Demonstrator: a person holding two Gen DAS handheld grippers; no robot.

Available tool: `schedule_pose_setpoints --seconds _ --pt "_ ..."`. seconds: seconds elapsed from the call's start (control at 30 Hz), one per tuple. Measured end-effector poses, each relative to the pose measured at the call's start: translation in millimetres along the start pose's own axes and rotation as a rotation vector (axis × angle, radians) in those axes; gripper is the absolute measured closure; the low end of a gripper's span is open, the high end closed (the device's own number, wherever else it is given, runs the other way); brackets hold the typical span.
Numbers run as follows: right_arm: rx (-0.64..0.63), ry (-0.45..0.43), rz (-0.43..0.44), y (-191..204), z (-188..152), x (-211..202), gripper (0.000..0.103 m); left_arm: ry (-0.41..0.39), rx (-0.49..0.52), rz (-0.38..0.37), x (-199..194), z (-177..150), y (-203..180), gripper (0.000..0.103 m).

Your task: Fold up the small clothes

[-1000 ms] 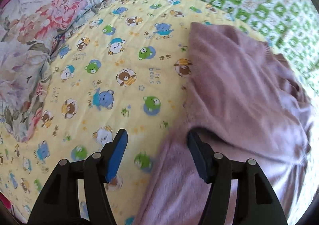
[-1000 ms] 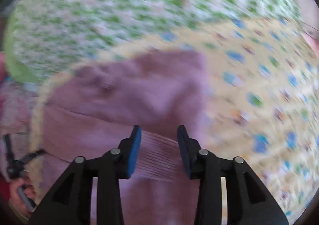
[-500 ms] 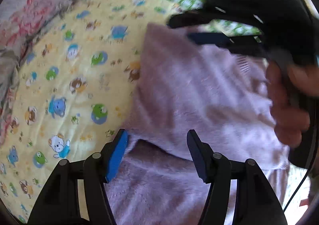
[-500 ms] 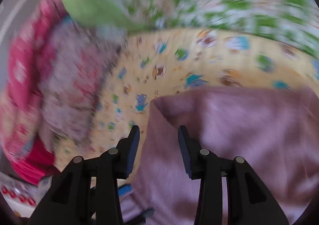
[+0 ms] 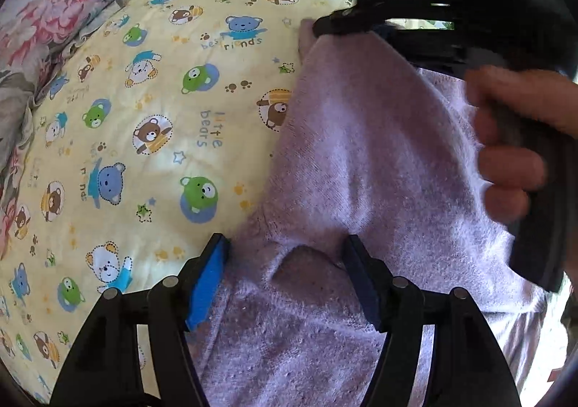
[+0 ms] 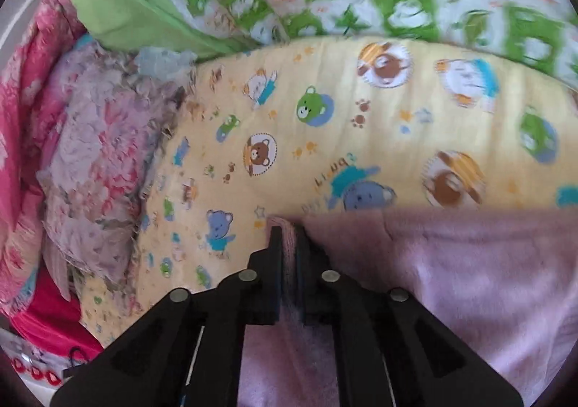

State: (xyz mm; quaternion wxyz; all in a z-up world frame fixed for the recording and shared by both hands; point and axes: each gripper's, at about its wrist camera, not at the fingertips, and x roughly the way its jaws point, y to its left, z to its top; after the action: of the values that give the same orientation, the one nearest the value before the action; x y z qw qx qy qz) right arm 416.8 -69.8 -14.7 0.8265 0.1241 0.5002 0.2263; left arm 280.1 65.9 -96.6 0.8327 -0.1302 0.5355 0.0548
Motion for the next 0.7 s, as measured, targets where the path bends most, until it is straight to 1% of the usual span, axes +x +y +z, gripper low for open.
schedule_pose_setpoints --seconds 0.03,0.07,0.1,0.2,0.27,0.33,0.37,0.4,0.47,0.5,0.53,0.6,0.63,0.67,0.7 --pt "0.013 -0.026 0.003 -1 -4 -14 0.071 0.002 0.004 0.003 -3 -1 1 0.035" --pt "0.024 -0.065 0.011 -3 -11 -29 0.060 0.004 0.005 0.004 -6 -2 3 0.035" --pt "0.036 -0.114 0.021 -6 -22 -52 0.055 0.010 0.006 0.006 -9 -3 5 0.036" --pt "0.075 -0.172 0.042 -22 -58 -103 0.054 0.016 0.011 0.017 -18 -11 13 0.037" --pt "0.097 -0.184 0.025 -30 -88 -129 0.052 0.025 0.017 0.011 -24 -19 16 0.037" --pt "0.111 -0.166 -0.042 -46 -124 -147 0.050 0.028 0.037 0.018 -28 -27 20 0.037" --pt "0.121 -0.154 -0.092 -56 -140 -154 0.049 0.034 0.049 0.027 -30 -32 22 0.037" --pt "0.157 -0.138 -0.161 -74 -160 -165 0.048 0.044 0.065 0.039 -32 -41 24 0.037" --pt "0.256 -0.124 -0.272 -105 -189 -181 0.048 0.055 0.081 0.043 -34 -50 25 0.037" --pt "0.331 -0.137 -0.334 -124 -208 -196 0.048 0.063 0.095 0.042 -38 -59 27 0.037" --pt "0.386 -0.157 -0.370 -136 -222 -210 0.048 0.066 0.107 0.043 -41 -65 28 0.037" --pt "0.499 -0.216 -0.418 -155 -255 -244 0.048 0.074 0.134 0.047 -49 -80 30 0.037" --pt "0.534 -0.241 -0.430 -159 -268 -259 0.048 0.079 0.149 0.044 -56 -90 32 0.037" --pt "0.559 -0.269 -0.420 -159 -281 -273 0.048 0.083 0.159 0.041 -61 -100 36 0.037" --pt "0.577 -0.299 -0.391 -157 -295 -289 0.048 0.089 0.169 0.033 -71 -115 41 0.036"
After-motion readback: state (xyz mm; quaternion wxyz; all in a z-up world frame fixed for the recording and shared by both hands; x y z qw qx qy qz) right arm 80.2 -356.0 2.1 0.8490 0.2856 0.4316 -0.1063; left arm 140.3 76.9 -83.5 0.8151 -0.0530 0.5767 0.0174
